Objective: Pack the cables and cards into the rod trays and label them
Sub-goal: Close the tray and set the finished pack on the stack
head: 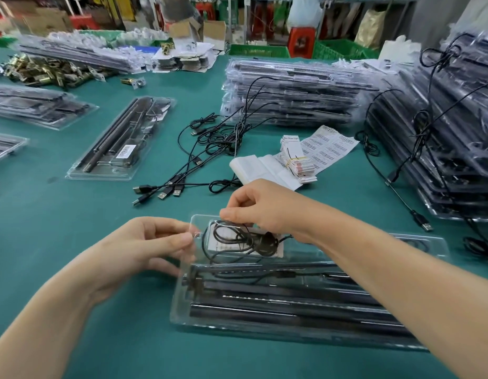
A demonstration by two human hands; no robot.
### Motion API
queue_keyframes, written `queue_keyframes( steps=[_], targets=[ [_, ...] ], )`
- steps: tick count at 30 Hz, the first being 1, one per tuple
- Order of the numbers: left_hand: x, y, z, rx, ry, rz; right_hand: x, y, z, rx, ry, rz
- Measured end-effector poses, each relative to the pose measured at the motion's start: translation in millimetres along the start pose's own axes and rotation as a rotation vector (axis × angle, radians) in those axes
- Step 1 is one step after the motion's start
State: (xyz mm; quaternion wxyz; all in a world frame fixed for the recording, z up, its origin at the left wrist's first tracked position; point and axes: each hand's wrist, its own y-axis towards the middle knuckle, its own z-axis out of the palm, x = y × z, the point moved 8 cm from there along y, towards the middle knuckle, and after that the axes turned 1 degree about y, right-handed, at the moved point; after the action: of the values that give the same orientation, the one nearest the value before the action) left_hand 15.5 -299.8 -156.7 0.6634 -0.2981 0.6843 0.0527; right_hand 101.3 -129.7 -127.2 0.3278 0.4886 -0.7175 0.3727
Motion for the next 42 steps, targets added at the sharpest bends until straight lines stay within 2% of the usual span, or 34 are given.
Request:
queue_keyframes(
  steps=[9, 23, 30, 32, 35, 38, 42],
  targets=[
    [6, 0, 11, -0.037, -0.150, -0.002, -5, 2, 2, 0.008, 0.010, 0.024],
    [8, 2, 13, -0.152, -0.159, -0.038, -14, 6, 7, 0.081, 0.035, 0.090],
    [18, -22, -19, -0.225, -0.160, -0.075, -20, -37, -56, 0.106, -0.161, 0.089],
    [25, -32, -37, -0.300, -0.112, -0.100, -40, -62, -81, 0.055, -0.278, 0.085],
    [27, -42, -58, -0.422, 0.024, -0.098, -67, -94, -96, -0.125, -0.460, -0.004],
    [22, -46, -70, -0.510, 0.314, -0.054, -85, -114, -81, -0.215, -0.456, -0.093],
    [5, -49, -60, -0.580, 0.662, -0.018, -99, -121, -75, -0.332, -0.397, -0.116]
  ],
)
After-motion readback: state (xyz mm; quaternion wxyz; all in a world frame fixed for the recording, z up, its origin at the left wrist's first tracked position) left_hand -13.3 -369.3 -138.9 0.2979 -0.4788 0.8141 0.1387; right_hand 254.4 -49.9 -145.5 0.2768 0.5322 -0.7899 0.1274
